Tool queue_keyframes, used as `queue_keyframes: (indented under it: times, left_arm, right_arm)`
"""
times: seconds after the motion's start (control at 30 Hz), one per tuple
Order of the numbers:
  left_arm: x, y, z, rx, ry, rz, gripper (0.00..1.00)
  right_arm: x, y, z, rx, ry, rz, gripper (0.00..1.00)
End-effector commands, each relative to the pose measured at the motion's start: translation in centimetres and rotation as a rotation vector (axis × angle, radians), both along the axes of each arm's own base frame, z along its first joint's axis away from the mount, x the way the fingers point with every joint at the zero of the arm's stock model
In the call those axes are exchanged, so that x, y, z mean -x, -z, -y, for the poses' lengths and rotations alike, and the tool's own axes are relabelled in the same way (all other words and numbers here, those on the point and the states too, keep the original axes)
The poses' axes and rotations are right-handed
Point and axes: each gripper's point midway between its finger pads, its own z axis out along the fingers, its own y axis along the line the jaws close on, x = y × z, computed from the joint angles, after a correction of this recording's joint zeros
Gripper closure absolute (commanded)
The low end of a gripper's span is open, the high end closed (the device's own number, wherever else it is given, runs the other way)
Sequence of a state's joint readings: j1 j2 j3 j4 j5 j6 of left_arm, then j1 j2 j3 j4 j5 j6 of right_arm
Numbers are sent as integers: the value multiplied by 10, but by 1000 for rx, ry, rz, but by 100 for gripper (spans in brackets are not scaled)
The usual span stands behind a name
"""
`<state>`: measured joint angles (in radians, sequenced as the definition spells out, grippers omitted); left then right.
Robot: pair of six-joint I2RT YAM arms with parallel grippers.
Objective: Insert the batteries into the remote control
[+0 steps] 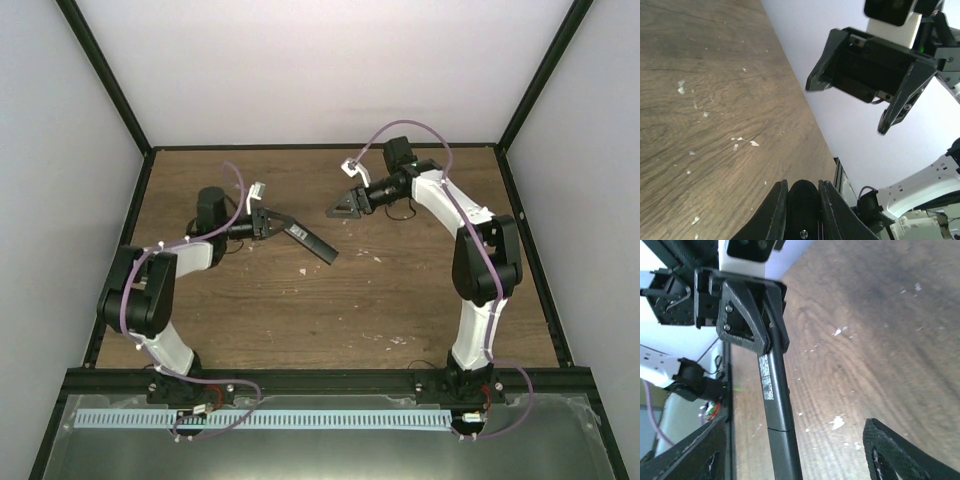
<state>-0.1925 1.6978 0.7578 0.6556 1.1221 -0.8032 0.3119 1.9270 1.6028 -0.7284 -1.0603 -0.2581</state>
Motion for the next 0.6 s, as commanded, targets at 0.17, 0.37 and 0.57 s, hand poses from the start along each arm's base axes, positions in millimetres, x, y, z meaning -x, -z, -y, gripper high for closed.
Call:
queue_keyframes:
  times: [0.17, 0.37, 0.57]
  left_arm:
    - [23, -34, 12, -31, 117, 68, 100]
    - [35, -42, 15, -30, 151, 77, 100]
    - [42, -47, 15, -30, 178, 89, 100]
  right_arm:
    - [51, -1, -30, -39, -177, -61, 34]
    - [77, 13, -51, -18, -254, -108, 37]
    - [93, 19, -52, -18, -281, -137, 40]
